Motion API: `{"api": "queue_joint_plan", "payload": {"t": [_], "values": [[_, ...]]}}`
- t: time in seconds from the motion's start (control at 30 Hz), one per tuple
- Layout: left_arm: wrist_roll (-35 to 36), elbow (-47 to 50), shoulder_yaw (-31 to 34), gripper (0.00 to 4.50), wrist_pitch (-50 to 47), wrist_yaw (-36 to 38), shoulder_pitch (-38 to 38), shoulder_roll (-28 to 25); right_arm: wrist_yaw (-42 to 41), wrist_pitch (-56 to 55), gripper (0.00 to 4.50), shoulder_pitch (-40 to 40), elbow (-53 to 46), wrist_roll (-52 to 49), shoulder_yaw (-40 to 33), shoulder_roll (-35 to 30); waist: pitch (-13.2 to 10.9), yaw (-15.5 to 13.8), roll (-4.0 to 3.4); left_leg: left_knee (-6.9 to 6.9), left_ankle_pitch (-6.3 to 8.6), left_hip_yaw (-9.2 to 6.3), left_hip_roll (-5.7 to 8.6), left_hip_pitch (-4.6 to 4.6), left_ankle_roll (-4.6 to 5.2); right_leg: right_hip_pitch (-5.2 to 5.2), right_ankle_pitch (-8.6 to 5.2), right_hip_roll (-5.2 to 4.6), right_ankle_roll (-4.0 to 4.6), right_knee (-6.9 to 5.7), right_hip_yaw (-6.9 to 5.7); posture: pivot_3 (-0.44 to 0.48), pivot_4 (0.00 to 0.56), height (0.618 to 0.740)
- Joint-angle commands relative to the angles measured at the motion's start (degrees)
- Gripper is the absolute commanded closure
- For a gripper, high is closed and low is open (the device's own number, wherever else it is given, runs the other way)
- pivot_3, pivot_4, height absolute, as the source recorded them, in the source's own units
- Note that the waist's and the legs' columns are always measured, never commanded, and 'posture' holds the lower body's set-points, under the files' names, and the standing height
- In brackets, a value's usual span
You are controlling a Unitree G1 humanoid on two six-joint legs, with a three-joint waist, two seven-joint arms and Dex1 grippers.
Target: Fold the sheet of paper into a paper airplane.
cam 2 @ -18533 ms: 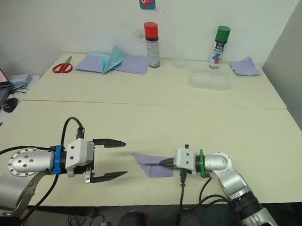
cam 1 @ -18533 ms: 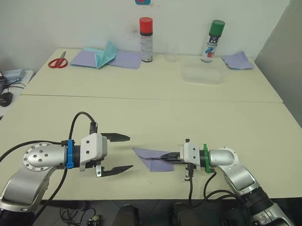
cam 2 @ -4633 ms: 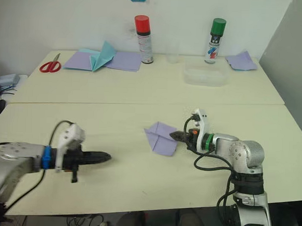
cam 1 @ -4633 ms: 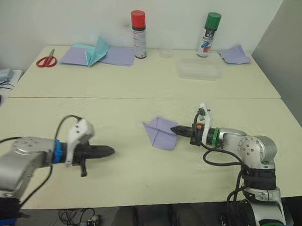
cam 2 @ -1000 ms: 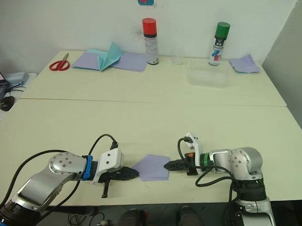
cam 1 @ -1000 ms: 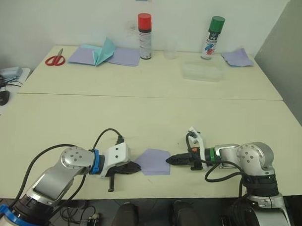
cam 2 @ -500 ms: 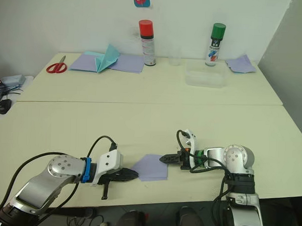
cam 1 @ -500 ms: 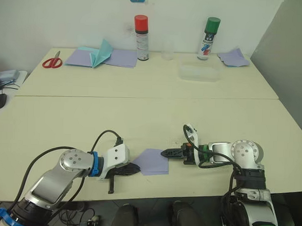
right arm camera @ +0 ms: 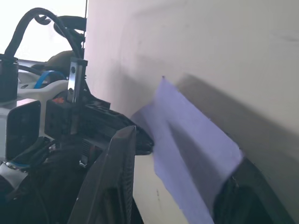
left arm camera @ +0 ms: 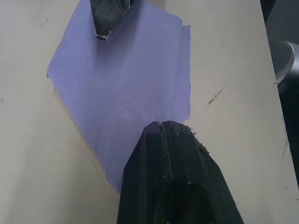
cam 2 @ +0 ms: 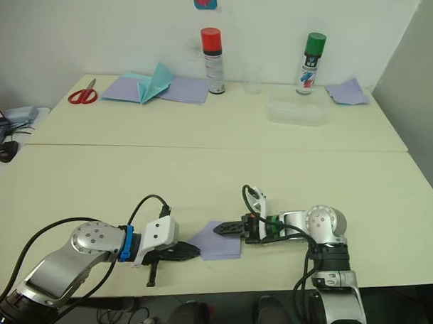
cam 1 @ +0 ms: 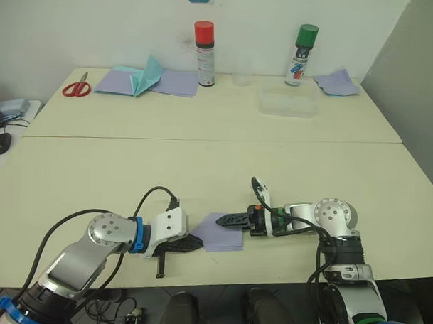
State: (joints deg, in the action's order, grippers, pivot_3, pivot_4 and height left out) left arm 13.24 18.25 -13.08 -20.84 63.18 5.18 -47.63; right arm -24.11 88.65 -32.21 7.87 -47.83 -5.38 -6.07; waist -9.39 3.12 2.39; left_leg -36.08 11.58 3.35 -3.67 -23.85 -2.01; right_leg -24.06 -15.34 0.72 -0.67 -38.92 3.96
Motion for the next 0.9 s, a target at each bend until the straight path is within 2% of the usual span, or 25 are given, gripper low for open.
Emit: {"api": "queue_joint_plan", "payload": {"t": [0.03, 0.37, 0.43, 0.57, 0.77, 0.9], "values": [[-1.5, -0.9, -2.4, 4.5, -0.7, 0.4, -0.5, 0.3, -1.5, -2.3, 2.5, -0.7, -0.2, 0.4, 0.9, 1.1, 0.0, 0.0, 0.0, 0.0, 0.0, 0.02, 0.0, -0.01, 0.0, 0.0, 0.0, -0.02, 0.0, 0.02, 0.02, 0.0, 0.15, 0.74], [-1.5, -1.3, -2.6, 4.5, -0.5, 0.9, -0.4, 0.3, -3.4, -6.8, 2.5, 0.1, -0.7, 1.9, 2.2, 0.8, 0.0, 0.0, 0.0, 0.0, 0.0, 0.01, 0.0, -0.01, 0.0, 0.0, 0.0, -0.04, -0.01, 0.03, 0.0, 0.0, 0.15, 0.74], [-1.5, -1.3, -2.6, 4.5, -0.6, 0.9, -0.5, 0.2, -4.4, -6.8, 3.05, 0.8, -2.0, 1.8, 3.3, -0.2, 0.0, 0.0, 0.0, 0.01, 0.0, 0.0, 0.0, -0.01, 0.0, 0.0, 0.0, -0.04, -0.01, 0.03, -0.01, 0.0, 0.15, 0.74], [-1.5, -1.3, -2.6, 4.5, -0.6, 1.0, -0.6, 0.1, -5.9, -7.9, 4.43, 2.1, -4.4, 2.1, 5.5, -1.6, 0.0, 0.0, 0.01, 0.01, 0.0, 0.0, -0.01, 0.01, 0.0, 0.01, 0.0, -0.04, 0.0, 0.03, -0.01, 0.0, 0.15, 0.74], [-1.7, -1.5, -2.5, 4.5, 0.0, 1.1, -1.6, -0.3, -9.3, -14.1, 4.47, 3.6, -7.4, 4.8, 11.3, -3.8, 0.1, 0.1, 0.01, 0.01, 0.0, 0.0, -0.02, 0.05, 0.0, 0.01, 0.0, -0.03, -0.01, 0.03, -0.01, 0.0, 0.15, 0.74], [-1.7, -1.5, -2.4, 4.5, 0.0, 1.2, -1.9, -0.4, -17.6, -25.9, 4.47, 4.9, -12.2, 9.5, 19.3, -8.3, 0.1, 0.1, 0.0, 0.01, 0.0, 0.0, -0.01, 0.05, 0.0, 0.01, -0.01, -0.03, 0.0, 0.03, -0.02, 0.0, 0.15, 0.74]]}}
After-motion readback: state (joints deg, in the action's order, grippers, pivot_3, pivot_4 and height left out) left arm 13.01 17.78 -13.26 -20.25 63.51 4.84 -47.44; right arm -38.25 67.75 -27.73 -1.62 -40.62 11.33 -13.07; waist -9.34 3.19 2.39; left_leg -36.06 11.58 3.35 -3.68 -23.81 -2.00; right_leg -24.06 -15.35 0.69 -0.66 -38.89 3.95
